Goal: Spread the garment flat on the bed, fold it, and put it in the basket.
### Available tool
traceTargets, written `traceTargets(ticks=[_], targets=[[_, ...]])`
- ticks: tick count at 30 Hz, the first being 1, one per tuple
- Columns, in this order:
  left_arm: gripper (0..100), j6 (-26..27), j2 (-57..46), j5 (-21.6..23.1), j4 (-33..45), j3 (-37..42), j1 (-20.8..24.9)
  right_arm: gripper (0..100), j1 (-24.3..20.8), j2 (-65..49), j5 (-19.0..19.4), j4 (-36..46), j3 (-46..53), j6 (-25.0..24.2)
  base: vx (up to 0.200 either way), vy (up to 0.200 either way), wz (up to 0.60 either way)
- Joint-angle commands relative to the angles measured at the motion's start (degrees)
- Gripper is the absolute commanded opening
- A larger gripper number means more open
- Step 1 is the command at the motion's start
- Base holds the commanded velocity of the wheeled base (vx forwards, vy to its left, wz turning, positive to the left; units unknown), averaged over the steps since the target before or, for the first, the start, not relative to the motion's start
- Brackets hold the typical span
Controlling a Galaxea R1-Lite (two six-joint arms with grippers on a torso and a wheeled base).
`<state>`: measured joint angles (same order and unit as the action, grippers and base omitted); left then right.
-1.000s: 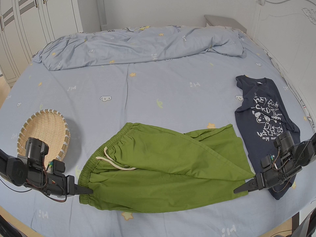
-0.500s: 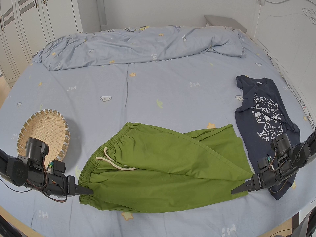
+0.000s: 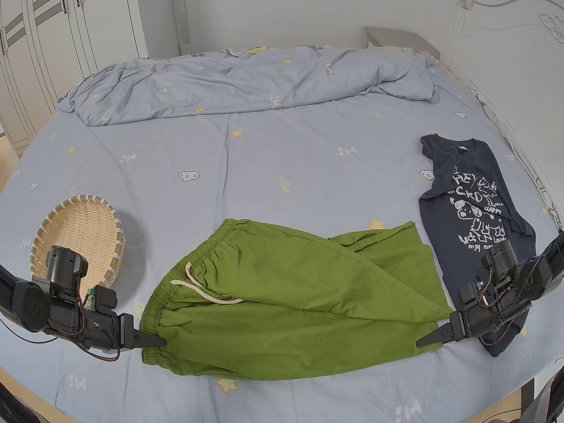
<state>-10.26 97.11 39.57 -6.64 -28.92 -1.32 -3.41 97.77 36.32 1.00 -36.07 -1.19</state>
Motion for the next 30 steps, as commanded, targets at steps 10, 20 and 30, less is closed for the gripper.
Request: traceTargets(ticks=[10, 20, 30], targets=[[0, 0.2, -0.3, -0.1, -0.1, 0.1, -0.6, 0, 1.3, 0.3, -0.2, 0.0, -0.1, 0.1, 0.000, 0.000, 0.00], [0, 0.2, -6.6, 0.2, 3.0, 2.3, -3.8, 0, -3.5, -9.8, -7.7, 7.3, 0.1, -0.7, 0.000, 0.000, 0.00], [0, 6.4, -12.9, -0.1, 14.6, 4.4, -12.6, 0, -10.2, -18.7, -10.7, 15.5, 3.9, -0.9, 0.000, 0.000, 0.00]])
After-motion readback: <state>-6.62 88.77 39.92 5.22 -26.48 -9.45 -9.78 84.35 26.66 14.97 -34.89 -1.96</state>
